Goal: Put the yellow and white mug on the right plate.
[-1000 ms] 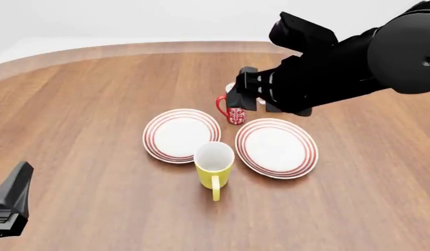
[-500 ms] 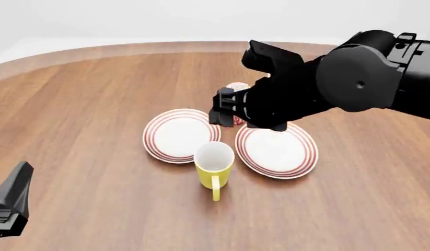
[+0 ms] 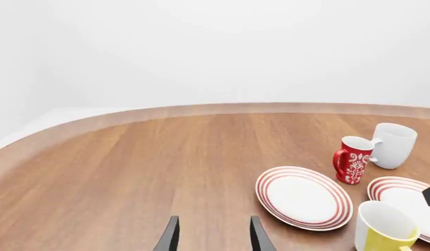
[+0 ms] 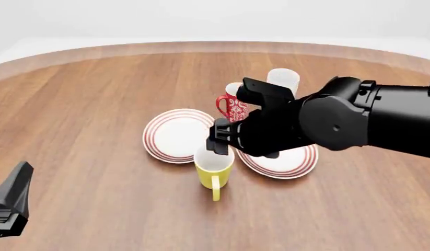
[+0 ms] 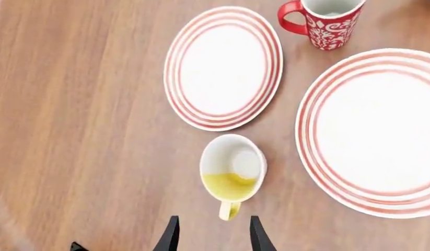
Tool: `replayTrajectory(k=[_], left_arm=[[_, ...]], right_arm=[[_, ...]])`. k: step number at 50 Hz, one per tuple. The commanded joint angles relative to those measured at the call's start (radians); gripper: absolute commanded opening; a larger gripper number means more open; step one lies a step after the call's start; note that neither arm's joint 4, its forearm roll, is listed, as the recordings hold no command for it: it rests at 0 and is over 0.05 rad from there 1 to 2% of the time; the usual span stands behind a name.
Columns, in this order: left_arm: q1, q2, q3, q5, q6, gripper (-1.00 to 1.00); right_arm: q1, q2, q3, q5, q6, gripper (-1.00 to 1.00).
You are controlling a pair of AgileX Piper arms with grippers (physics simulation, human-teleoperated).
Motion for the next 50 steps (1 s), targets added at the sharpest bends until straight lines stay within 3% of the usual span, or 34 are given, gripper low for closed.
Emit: replayTrajectory(k=[1,2,20,21,50], left_arm=[[0.000,0.000,0.000,0.000,0.000,1.00],[0.000,0.000,0.000,0.000,0.000,1.00],[0.000,0.000,0.000,0.000,0.000,1.00],[0.000,0.000,0.000,0.000,0.000,1.00],[0.000,0.000,0.000,0.000,0.000,1.00]], right_arm=[[0.003,0.018,0.050,-0.065,0.016,1.00],[0.010,0.023,0.061,-0.080,0.039,1.00],[0.041,0.094,0.140,-0.202,0.075,1.00],[0.066,0.174,0.194,-0.321,0.125,1.00],[0.090,0.233,0.239,-0.417,0.161,1.00]])
